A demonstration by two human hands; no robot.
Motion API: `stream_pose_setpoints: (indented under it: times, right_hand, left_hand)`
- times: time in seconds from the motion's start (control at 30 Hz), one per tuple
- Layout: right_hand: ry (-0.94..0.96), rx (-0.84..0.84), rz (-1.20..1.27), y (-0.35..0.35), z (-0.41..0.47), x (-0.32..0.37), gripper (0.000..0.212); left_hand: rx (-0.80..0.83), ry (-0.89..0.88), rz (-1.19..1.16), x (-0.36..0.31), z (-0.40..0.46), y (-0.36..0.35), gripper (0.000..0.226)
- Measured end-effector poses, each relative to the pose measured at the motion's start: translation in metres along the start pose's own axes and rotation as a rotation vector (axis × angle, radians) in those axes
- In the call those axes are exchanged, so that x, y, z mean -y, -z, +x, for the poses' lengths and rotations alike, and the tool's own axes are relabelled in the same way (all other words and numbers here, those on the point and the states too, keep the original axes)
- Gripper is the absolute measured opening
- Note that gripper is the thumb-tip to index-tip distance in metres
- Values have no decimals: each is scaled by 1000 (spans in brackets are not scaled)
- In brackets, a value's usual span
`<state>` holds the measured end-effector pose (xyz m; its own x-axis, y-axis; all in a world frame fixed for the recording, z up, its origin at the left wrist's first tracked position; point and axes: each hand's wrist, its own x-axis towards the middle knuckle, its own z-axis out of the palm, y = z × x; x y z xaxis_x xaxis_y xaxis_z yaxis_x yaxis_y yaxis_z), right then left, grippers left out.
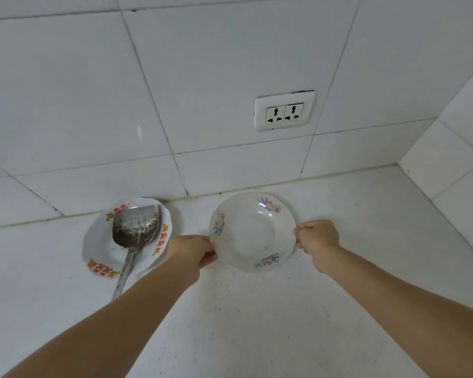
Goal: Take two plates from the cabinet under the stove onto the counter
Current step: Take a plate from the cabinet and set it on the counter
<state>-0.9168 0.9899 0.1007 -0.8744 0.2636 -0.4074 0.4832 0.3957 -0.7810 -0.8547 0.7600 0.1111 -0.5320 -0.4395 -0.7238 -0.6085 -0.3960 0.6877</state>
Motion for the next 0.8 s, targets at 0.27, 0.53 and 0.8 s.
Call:
stream_pose_setpoints:
  times: [0.27, 0.53, 0.8]
  right_hand:
    - [-16, 30, -12, -8, 35, 9, 22]
    - [13, 134, -109, 1, 35, 17, 17]
    - [471, 256, -603, 30, -15, 54, 44]
  left_hand:
    - [-12, 21, 11, -11, 26, -16, 15]
    - [-23, -191, 354, -12, 19, -15, 9]
    - [-73, -731, 1119, -26, -39, -13, 42]
